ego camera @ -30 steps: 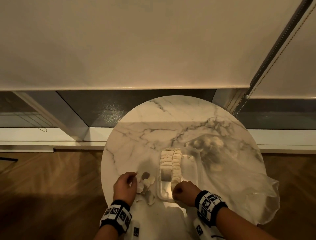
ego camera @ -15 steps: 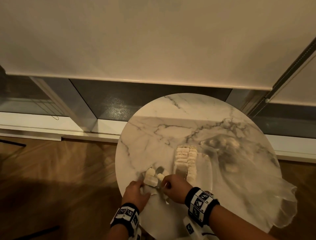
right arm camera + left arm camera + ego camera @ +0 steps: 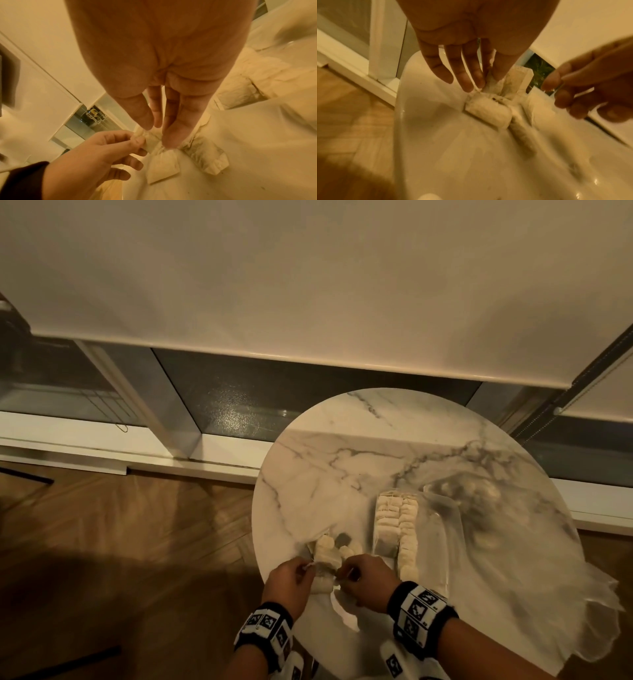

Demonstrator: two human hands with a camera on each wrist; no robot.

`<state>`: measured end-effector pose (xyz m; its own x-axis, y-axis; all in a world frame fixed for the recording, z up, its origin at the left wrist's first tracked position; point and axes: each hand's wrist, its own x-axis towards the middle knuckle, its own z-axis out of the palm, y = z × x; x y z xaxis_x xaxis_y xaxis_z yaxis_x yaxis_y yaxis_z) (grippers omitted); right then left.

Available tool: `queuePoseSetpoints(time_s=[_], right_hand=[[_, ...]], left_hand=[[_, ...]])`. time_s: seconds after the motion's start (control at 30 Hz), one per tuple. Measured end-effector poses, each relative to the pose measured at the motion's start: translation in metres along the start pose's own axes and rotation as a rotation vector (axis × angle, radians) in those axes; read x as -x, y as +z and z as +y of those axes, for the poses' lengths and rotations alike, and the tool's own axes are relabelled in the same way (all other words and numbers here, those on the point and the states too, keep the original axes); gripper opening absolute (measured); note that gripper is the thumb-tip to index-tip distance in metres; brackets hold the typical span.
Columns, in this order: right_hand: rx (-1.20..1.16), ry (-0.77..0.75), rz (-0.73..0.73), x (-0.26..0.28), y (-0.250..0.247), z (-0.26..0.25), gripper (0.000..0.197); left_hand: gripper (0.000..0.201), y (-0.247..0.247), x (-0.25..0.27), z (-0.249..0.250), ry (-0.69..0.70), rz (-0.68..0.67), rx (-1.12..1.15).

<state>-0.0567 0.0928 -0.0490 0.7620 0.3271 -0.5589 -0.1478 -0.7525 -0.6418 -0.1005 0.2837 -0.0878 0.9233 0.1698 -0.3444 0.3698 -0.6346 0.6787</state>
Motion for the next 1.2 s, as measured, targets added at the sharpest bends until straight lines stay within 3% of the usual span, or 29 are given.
queuePoseSetpoints(time_s=[0.1,0.23,0.3,0.37,0.43,0.6,1.03,1.2], right_hand=[[-0.157,0.006,0.046,0.0,-0.004,-0.001,0.015],[-0.291,-0.022,0.139,-0.002,-0.009,-0.006,0.035],[-0.364,-0.029,0.139,-0.003,-0.013,-0.011,0.034],[-0.407,-0.057,0.154,-0.002,-0.015,-0.015,0.02],[-0.428,-0.086,0.186,0.001,-0.018,-0.016,0.003],[-0.453,-0.108,0.251,0.003,-0.023,-0.01,0.008],[-0.51,-0.045,0.228,0.013,-0.049,0.023,0.004],[-0.505,0.054,0.374,0.015,-0.071,0.046,0.005]], left_hand=[[0.016,-0.009,-0.002,0.004,-0.079,-0.014,0.257],[0.021,-0.019,-0.001,0.02,-0.107,-0.143,0.594],[0.022,-0.021,0.002,0.032,-0.087,-0.172,0.674],[0.022,-0.021,0.004,0.042,-0.071,-0.187,0.711],[0.022,-0.02,0.007,0.052,-0.064,-0.197,0.727],[0.023,-0.013,0.009,0.062,-0.056,-0.238,0.72],[0.024,0.019,0.001,0.087,-0.061,-0.284,0.635],[0.021,0.041,-0.009,0.088,-0.181,-0.236,0.543]])
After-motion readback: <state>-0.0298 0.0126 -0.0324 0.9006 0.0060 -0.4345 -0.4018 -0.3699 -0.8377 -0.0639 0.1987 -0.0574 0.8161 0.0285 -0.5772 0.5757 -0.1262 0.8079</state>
